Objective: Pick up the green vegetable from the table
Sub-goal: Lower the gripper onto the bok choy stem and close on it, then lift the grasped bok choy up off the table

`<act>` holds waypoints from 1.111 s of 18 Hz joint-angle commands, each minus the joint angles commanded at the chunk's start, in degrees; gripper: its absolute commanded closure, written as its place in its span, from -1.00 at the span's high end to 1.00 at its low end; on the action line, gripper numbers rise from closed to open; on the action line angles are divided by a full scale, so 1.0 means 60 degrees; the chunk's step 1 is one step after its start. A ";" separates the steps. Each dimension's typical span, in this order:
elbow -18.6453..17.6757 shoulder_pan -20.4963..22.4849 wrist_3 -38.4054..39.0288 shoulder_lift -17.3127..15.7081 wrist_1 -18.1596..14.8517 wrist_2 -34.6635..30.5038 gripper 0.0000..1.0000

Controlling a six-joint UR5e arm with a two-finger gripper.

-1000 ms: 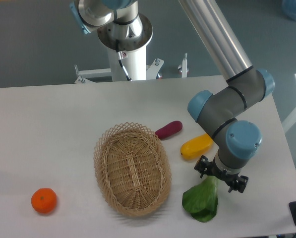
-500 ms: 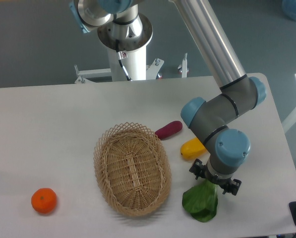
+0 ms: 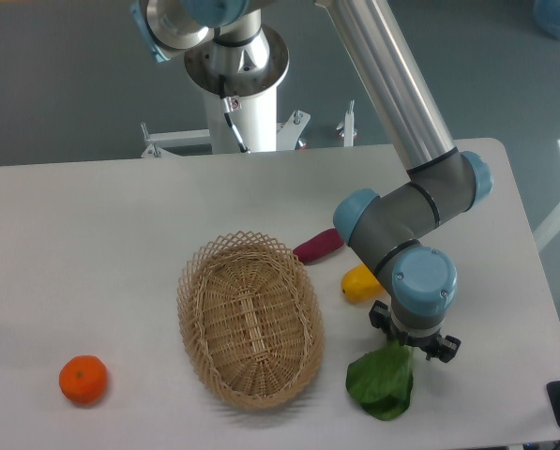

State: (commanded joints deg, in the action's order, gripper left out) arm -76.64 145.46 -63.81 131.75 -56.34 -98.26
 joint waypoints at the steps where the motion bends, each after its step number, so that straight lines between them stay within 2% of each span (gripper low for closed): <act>1: 0.0000 0.0015 0.0000 -0.0044 -0.0015 0.0000 -0.91; 4: 0.0000 0.0117 0.0000 -0.0307 -0.0073 0.0291 -0.91; 8: 0.0015 0.0235 0.0000 -0.0834 -0.0380 0.1389 -0.91; 12: 0.0161 0.0235 0.0000 -0.1332 -0.0717 0.1509 -0.91; 13: 0.0321 0.0249 0.0000 -0.1406 -0.0964 0.1509 -0.91; 16: 0.1125 0.0513 -0.0029 -0.1494 -0.2310 0.1552 -0.91; 17: 0.1346 0.0527 -0.0116 -0.1480 -0.2605 0.1553 -0.91; 20: 0.1509 0.0659 -0.0468 -0.1494 -0.2754 0.1757 -0.89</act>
State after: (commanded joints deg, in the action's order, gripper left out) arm -67.59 149.41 -66.62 122.78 -72.86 -87.72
